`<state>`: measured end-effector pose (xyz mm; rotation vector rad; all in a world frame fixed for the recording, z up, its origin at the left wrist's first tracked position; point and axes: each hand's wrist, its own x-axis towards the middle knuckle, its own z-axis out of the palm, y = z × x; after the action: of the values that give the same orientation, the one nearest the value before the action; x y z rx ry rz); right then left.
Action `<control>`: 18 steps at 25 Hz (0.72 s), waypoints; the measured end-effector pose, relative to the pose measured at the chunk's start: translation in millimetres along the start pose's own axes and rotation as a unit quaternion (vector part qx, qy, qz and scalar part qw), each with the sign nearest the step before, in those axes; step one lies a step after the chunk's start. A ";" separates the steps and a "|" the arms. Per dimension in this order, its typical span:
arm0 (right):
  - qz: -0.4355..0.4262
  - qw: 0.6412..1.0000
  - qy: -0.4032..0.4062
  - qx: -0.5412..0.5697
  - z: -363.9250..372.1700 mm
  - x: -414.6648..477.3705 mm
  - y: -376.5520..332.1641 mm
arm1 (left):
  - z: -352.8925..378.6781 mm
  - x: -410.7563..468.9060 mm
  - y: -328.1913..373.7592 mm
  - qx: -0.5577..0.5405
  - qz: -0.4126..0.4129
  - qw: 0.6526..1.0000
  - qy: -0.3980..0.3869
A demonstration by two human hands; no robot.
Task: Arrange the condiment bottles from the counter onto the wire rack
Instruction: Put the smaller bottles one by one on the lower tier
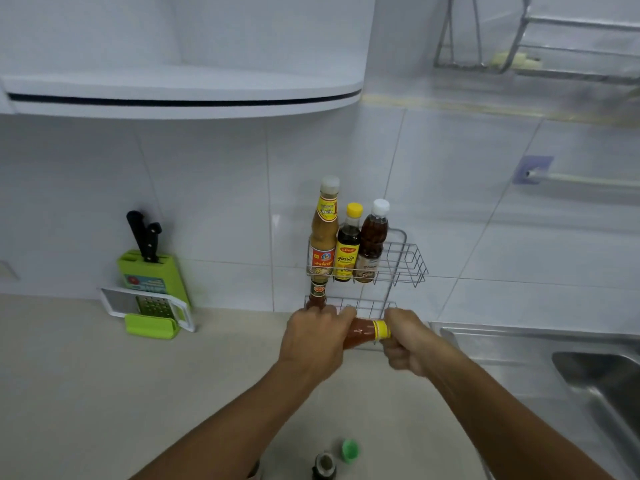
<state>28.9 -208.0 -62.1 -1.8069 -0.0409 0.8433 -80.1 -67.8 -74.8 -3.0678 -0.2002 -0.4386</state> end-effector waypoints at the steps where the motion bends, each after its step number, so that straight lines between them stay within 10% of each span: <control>1: 0.047 0.995 -0.035 0.082 -1.5 2.9 6.4 | 1.7 2.6 0.4 0.022 0.027 0.999 0.007; 4: 0.001 0.956 -0.141 0.258 2.4 12.8 31.6 | 4.8 17.4 -11.2 -0.128 -0.040 0.984 -0.113; 8: -0.188 0.967 -0.133 0.108 15.8 31.3 46.5 | 29.6 30.2 -12.3 -0.321 -0.118 0.915 -0.215; 18: -0.191 0.965 0.179 0.007 4.2 103.7 54.4 | 110.3 44.7 -80.8 -0.457 -0.283 0.814 -0.219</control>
<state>84.5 -184.2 -162.5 -1.8345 -0.1441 0.2383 -17.8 23.7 -166.7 -3.9480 -1.2967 0.3185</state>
